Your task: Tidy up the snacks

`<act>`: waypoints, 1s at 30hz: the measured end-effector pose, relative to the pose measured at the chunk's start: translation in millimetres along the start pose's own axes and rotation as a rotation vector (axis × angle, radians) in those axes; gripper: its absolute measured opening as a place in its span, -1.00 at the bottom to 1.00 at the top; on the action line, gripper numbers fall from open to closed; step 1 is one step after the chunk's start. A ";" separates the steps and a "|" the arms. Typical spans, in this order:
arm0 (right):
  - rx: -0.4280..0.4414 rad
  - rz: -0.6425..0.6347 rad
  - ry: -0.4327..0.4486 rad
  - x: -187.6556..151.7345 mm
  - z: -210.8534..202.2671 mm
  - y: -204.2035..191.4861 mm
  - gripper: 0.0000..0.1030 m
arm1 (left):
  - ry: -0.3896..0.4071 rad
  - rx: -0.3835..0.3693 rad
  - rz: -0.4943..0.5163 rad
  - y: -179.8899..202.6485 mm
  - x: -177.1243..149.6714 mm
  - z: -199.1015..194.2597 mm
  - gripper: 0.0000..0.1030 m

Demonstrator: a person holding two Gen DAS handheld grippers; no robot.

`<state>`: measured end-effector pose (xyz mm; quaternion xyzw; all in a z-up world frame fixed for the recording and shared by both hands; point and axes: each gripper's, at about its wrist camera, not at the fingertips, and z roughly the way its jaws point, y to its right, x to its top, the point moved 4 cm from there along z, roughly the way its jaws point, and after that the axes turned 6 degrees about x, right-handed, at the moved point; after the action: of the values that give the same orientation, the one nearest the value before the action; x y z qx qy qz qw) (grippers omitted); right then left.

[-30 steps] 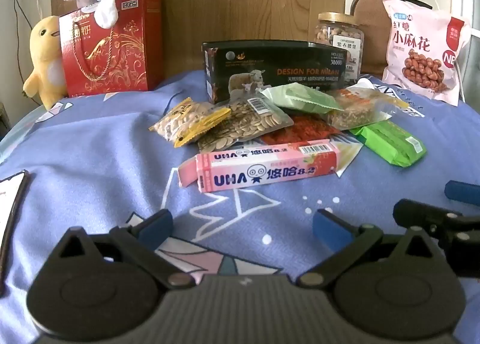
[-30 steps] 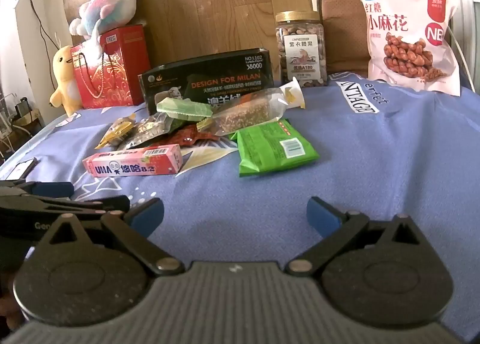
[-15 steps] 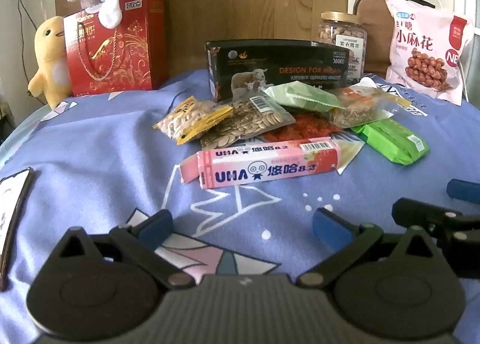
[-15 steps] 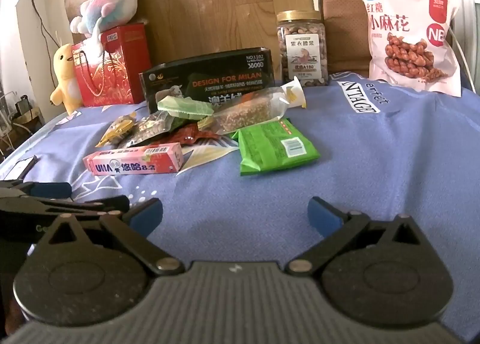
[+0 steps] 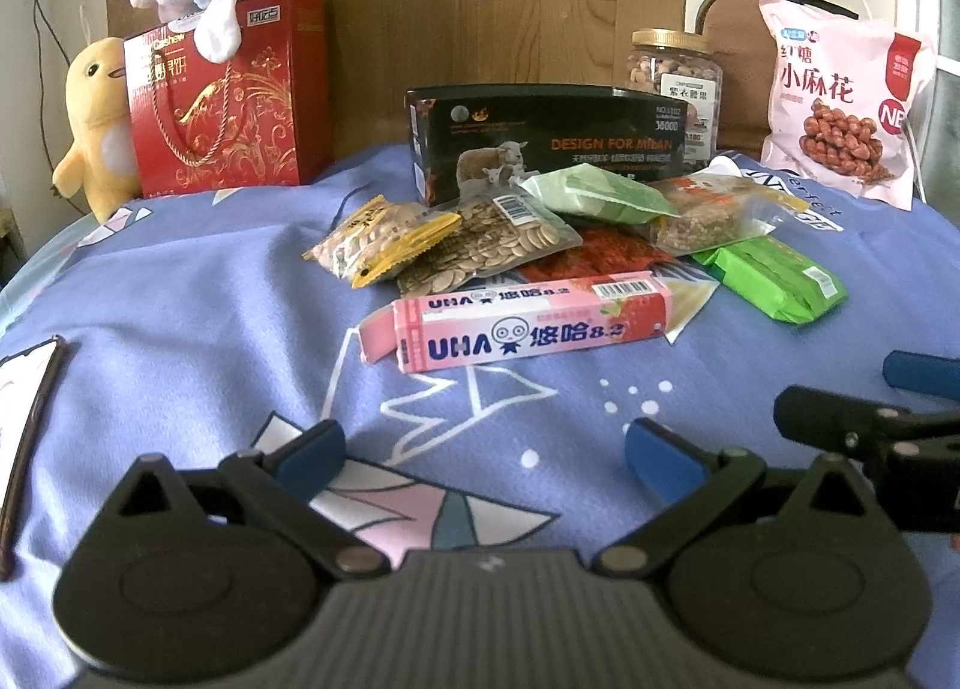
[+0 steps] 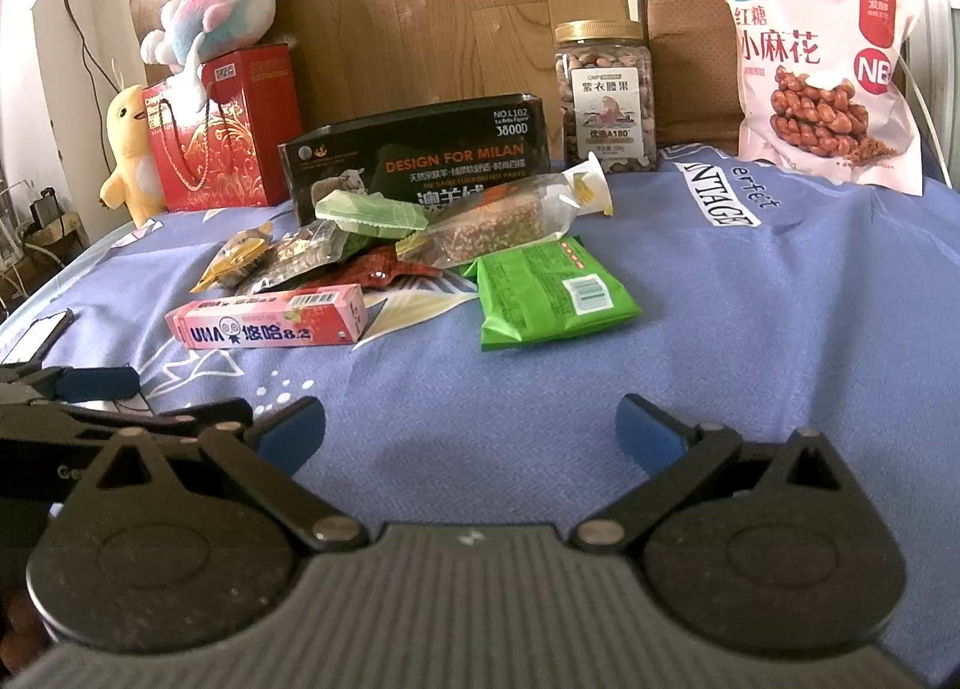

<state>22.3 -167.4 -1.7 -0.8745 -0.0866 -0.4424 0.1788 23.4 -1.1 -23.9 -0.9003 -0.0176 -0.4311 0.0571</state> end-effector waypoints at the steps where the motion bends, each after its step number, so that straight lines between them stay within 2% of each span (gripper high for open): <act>1: 0.000 0.000 0.000 0.0 0.0 0.0 1.00 | 0.000 0.000 0.000 0.3 0.1 0.0 1.00; 24: 0.006 0.000 0.000 -0.9 1.0 0.1 1.00 | 0.003 -0.001 -0.001 0.1 -1.7 0.1 1.00; 30: 0.034 0.024 0.013 -2.1 -0.7 2.1 1.00 | 0.032 -0.061 -0.040 -11.6 -5.7 -8.8 1.00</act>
<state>21.2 -169.7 -3.5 -0.8694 -0.0826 -0.4443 0.1996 12.1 9.5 -21.9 -0.8942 -0.0214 -0.4467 0.0215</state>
